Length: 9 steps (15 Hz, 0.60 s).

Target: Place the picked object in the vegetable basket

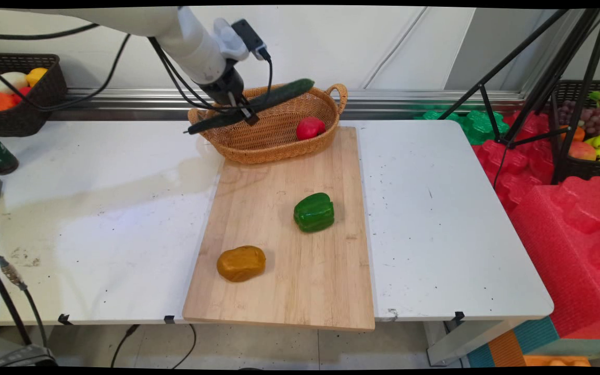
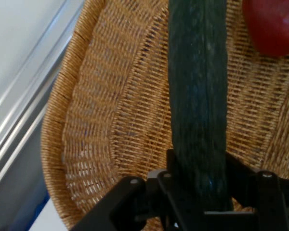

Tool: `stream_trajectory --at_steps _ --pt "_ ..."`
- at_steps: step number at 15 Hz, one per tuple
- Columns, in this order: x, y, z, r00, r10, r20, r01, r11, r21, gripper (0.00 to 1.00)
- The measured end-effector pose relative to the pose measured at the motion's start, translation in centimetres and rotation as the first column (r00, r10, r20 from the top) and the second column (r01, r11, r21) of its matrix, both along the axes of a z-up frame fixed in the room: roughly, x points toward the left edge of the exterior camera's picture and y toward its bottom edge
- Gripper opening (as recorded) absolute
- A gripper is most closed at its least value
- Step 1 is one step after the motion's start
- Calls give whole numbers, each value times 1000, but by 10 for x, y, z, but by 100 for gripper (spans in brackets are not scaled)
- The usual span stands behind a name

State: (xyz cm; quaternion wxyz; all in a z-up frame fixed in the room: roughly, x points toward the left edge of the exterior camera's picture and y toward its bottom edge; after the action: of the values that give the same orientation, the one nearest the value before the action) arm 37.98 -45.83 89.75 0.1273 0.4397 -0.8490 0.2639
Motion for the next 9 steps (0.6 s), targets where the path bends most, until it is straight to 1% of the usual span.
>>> stream_trajectory --at_steps 6,7,9 --pt "-8 -19 -27 1000 -5 21 3 998 65 0" --pt "-9 -21 -29 1000 -6 21 4 998 69 100" --pt "-11 -23 -31 1000 -7 22 6 997 73 100"
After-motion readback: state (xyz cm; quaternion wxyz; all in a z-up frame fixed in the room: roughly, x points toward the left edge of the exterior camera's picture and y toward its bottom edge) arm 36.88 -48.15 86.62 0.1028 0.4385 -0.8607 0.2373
